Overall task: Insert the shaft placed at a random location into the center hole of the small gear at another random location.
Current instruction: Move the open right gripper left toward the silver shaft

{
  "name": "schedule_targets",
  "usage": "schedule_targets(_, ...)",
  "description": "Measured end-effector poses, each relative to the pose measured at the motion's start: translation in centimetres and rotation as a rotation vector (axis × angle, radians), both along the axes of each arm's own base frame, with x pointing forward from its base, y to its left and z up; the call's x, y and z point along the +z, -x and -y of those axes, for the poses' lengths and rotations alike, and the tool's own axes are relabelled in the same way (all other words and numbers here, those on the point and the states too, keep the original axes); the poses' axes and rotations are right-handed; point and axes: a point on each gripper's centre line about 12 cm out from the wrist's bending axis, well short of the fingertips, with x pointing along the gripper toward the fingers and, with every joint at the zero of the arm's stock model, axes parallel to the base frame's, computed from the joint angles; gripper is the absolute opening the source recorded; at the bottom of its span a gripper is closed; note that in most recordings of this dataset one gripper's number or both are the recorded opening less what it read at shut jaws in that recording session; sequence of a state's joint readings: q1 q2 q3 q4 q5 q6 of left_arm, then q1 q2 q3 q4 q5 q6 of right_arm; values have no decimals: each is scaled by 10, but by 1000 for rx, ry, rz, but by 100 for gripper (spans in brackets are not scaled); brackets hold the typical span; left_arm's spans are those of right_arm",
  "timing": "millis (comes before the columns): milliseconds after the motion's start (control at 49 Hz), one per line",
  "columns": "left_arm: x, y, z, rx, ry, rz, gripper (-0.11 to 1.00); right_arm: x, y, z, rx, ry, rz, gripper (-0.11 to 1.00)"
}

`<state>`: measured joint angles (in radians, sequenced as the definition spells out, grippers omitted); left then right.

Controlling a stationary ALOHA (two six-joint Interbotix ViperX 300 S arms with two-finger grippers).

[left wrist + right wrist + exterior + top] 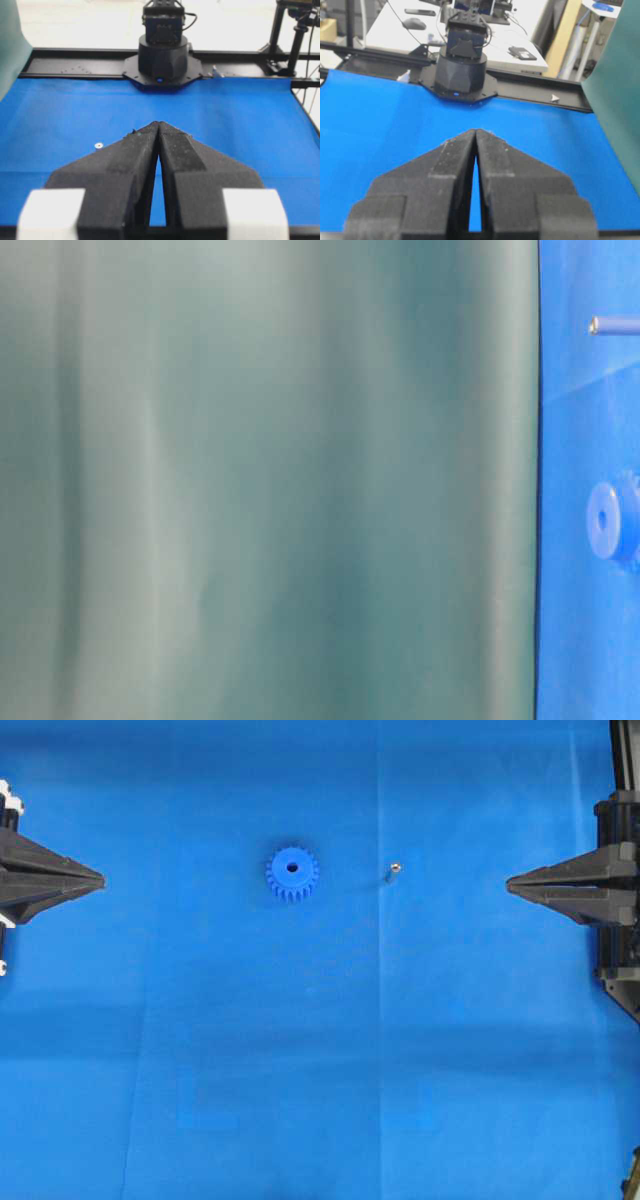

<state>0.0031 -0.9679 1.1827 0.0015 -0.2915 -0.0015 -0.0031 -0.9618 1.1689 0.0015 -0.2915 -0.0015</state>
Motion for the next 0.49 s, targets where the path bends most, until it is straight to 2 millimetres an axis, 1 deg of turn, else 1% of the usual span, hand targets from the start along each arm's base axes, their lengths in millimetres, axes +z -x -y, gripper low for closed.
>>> schedule_targets(122, 0, 0, 1, -3, -3, 0, 0, 0, 0, 0, -2, 12, -15, -6)
schedule_targets(306, 2, 2, 1, -3, -2, 8, 0, -2, -1, 5, -25, 11, -52, -6)
schedule_targets(490, 2, 3, 0, -1, -3, 9, 0, -11, -9, 18, -84, 2, -94, -5)
